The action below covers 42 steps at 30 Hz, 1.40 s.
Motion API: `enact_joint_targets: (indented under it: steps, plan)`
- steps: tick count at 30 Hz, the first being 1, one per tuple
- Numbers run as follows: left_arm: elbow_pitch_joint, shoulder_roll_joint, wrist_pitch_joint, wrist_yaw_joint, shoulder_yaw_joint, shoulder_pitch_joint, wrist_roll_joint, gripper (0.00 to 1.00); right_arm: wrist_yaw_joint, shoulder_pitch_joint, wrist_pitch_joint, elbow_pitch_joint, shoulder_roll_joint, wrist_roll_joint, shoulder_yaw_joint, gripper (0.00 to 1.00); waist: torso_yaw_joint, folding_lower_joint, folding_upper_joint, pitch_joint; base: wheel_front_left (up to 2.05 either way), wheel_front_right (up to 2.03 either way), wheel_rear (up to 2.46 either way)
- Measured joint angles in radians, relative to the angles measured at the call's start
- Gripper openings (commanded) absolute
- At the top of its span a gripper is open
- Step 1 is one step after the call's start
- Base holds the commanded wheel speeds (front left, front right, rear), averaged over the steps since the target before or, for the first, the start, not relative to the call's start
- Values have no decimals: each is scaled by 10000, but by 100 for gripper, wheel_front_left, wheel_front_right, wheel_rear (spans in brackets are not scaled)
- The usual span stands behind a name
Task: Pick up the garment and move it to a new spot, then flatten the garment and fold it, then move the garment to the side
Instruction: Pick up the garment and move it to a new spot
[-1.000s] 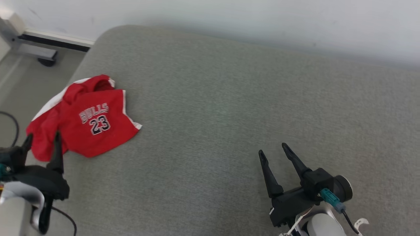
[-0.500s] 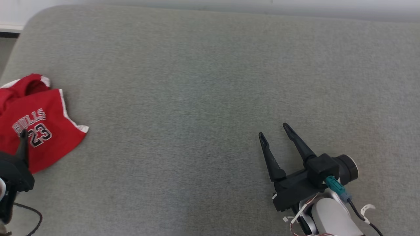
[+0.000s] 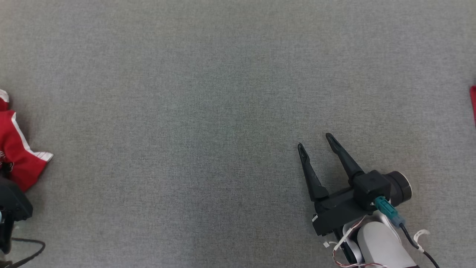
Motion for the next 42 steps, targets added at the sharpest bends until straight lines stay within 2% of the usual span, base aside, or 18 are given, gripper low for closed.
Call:
enact_joint_targets:
  steps: [6, 11, 15, 24, 28, 38, 42]
  plan:
    - [236, 38, -397, -84, -167, -221, 132, 0, 0, 177, -50, 265, 161, 19, -90, 100, -57, -1, 0, -359, 0, 0, 0]
    - [-207, 107, -792, -253, -640, -801, 466, 0, 0, 239, -98, 546, 330, 123, -140, 100, -108, -1, 0, -786, 0, 0, 0]
    - [-736, -82, -1011, -265, -1126, -1144, 686, 0, 0, 407, -128, 782, 460, 297, -186, 100, -174, -1, -1, -1201, 0, 0, 0]
    - [-2606, -1233, -1037, -328, -2742, -1060, 44, 0, 0, 803, -140, 1068, 585, 610, -451, 100, -579, -3, -3, -2062, 0, 0, 0]
    - [-3051, -1987, -1191, -330, -3676, -531, -192, 0, 0, 1017, -140, 1124, 593, 754, -575, 100, -953, -3, -2, -2325, 0, 0, 0]
    - [-3384, -3812, -1685, -332, -5622, 446, -1154, 0, 0, 1455, -140, 1296, 598, 895, -621, 100, -2107, -4, -2, -2842, 0, 0, 0]
    - [-3060, -4328, -2132, -332, -6151, 484, -1321, 0, 0, 1645, -140, 1344, 602, 899, -577, 100, -2600, -2, -2, -3126, 0, 0, 0]
